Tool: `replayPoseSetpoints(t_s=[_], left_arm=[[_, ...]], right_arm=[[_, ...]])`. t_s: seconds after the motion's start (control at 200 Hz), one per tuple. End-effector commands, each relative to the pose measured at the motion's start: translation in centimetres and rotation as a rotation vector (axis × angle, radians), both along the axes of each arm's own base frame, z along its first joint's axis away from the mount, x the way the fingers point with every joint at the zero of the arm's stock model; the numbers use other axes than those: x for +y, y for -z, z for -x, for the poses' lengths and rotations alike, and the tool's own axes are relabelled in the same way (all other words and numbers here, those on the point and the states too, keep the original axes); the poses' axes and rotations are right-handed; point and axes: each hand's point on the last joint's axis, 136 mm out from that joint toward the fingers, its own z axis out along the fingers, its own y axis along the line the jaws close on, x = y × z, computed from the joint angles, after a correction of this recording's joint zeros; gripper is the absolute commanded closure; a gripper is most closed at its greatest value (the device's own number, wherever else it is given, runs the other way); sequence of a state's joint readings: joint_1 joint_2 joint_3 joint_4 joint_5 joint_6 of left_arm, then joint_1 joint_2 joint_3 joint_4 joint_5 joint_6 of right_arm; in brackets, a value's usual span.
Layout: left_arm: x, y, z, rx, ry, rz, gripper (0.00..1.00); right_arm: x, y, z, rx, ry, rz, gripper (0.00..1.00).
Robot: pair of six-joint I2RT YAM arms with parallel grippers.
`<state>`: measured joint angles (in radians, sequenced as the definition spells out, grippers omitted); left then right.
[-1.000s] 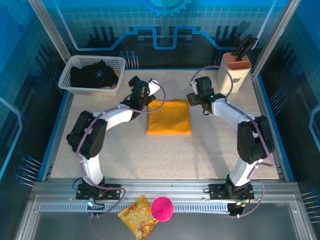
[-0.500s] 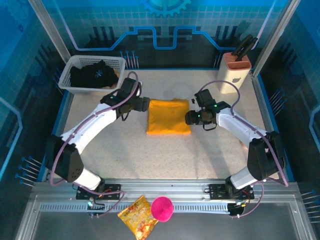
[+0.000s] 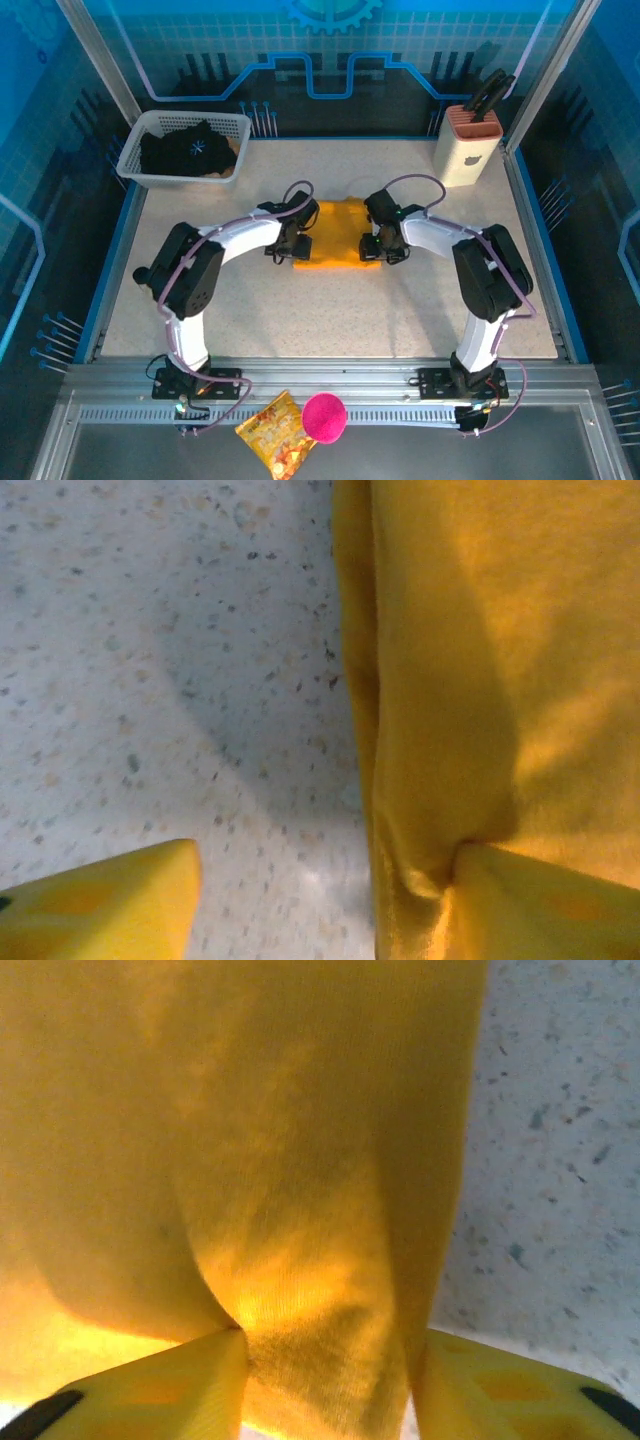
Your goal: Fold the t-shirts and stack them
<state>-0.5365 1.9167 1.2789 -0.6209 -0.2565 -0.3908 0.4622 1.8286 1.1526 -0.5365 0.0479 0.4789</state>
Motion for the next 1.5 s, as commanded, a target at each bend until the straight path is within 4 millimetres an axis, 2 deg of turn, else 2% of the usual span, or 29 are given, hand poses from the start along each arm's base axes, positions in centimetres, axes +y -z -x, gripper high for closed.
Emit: replayPoseSetpoints(t_s=[0.0,0.11,0.21,0.305,0.425,0.656,0.676,0.756,0.901,1.026,1.081,1.141,1.231,1.331,1.401,1.477,1.497], left_arm=[[-0.3,1.1,-1.8,-0.013,-0.024,-0.029,0.60],[-0.4,2.6,-3.0,0.000,-0.026,-0.055,0.63],[-0.3,2.9,-4.8,-0.011,-0.031,-0.059,0.65],[0.3,3.1,-6.9,-0.019,-0.048,-0.065,0.66],[1.4,3.2,-10.2,-0.031,-0.065,-0.067,0.66],[1.6,2.9,-17.6,-0.074,-0.001,-0.066,0.66],[1.5,2.9,-18.2,-0.078,0.008,-0.068,0.66],[1.1,2.8,-20.1,-0.090,0.047,-0.075,0.66],[0.7,3.3,-21.9,-0.111,0.100,-0.095,0.65],[0.8,3.2,-22.2,-0.117,0.106,-0.100,0.65],[0.9,3.0,-22.3,-0.127,0.110,-0.109,0.64],[1.0,2.6,-22.5,-0.140,0.112,-0.111,0.61],[1.1,1.1,-22.8,-0.164,0.122,-0.113,0.54],[1.2,-2.3,-23.4,-0.220,0.128,-0.104,0.43],[1.3,-6.0,-23.8,-0.284,0.127,-0.091,0.34],[1.4,-10.9,-24.0,-0.369,0.125,-0.079,0.24],[1.4,-12.1,-23.9,-0.389,0.124,-0.077,0.22]], right_arm=[[1.0,0.5,-1.7,-0.024,-0.003,-0.005,0.63],[1.2,1.4,-2.8,-0.016,-0.011,0.000,0.79],[0.6,1.9,-4.4,-0.020,0.000,0.011,0.92],[-0.1,2.0,-6.6,-0.040,0.022,0.015,0.95],[-0.8,1.8,-10.2,-0.084,0.035,0.013,0.97],[-1.9,1.5,-18.1,-0.170,0.057,0.003,0.98],[-2.0,2.5,-18.5,-0.159,0.059,0.010,0.98],[-2.4,3.1,-20.4,-0.163,0.072,0.009,0.98],[-3.0,3.2,-23.0,-0.170,0.093,-0.003,0.97],[-3.6,2.4,-24.6,-0.197,0.096,-0.008,0.95],[-3.6,2.1,-24.9,-0.198,0.094,-0.021,0.90],[-3.3,1.5,-25.0,-0.197,0.083,-0.040,0.77],[-2.9,0.3,-24.6,-0.202,0.066,-0.060,0.60],[-3.0,-2.9,-24.4,-0.248,0.051,-0.060,0.46],[-3.3,-5.6,-24.2,-0.286,0.040,-0.053,0.36],[-3.7,-9.9,-23.9,-0.346,0.029,-0.048,0.29],[-3.7,-10.1,-23.7,-0.345,0.024,-0.044,0.28]])
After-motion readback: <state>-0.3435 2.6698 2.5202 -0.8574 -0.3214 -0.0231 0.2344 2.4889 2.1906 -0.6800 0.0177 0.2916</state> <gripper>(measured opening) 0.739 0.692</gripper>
